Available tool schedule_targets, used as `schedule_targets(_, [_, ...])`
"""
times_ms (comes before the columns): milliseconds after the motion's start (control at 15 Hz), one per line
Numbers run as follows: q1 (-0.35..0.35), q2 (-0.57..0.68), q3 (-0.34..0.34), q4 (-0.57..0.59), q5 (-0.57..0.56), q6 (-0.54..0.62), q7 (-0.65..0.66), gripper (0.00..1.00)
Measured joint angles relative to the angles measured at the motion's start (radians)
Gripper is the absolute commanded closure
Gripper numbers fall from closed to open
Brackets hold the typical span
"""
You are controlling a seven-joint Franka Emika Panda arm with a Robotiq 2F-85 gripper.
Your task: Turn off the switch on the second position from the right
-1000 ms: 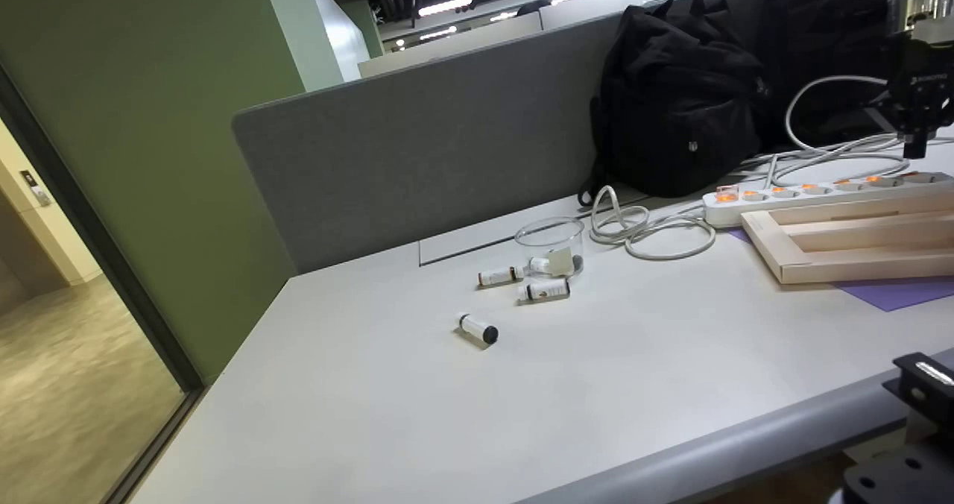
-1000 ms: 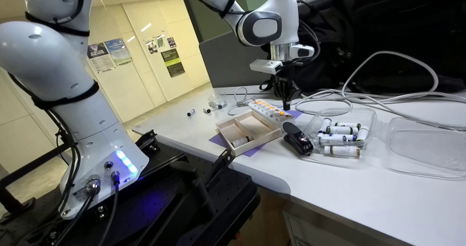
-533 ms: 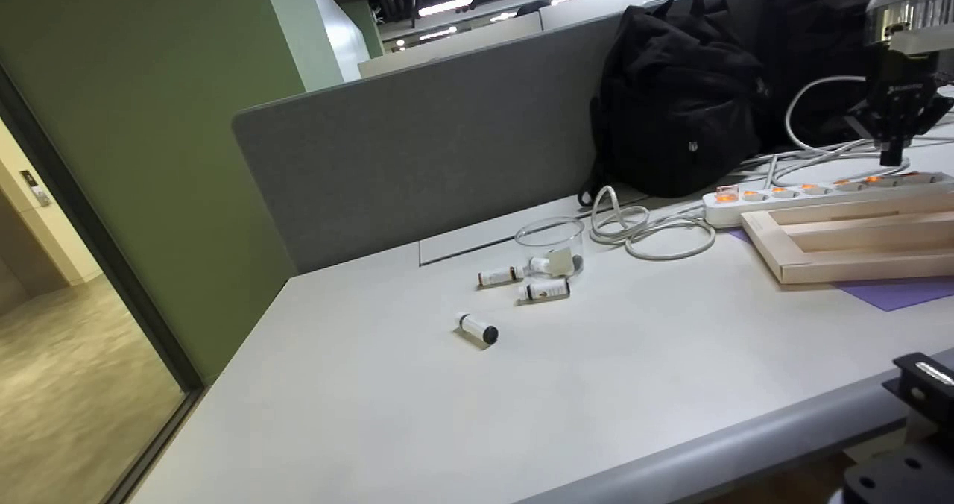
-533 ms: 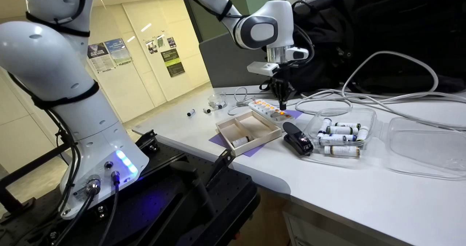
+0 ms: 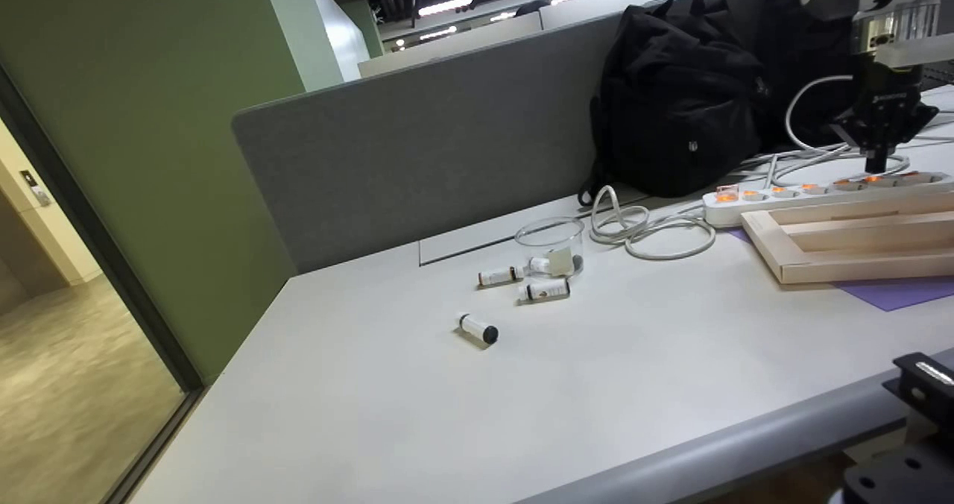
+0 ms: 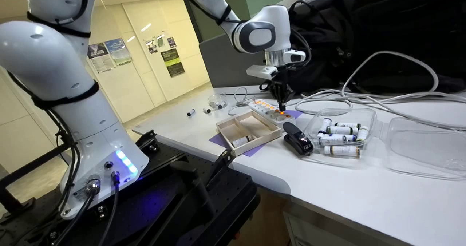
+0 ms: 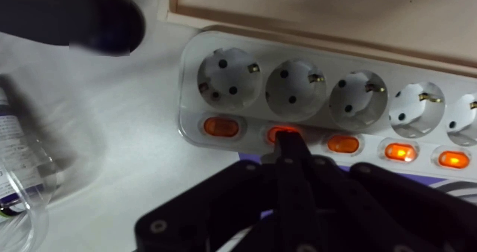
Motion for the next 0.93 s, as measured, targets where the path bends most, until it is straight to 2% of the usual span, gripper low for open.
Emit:
schedule_targets(533, [0.000,0.011,0.006,-0.001,-0.004,0.026,0.001,1.00])
schedule_targets(933, [0.040,0.010,-0.009,-0.021,-0.111,0.076,0.001,1.00])
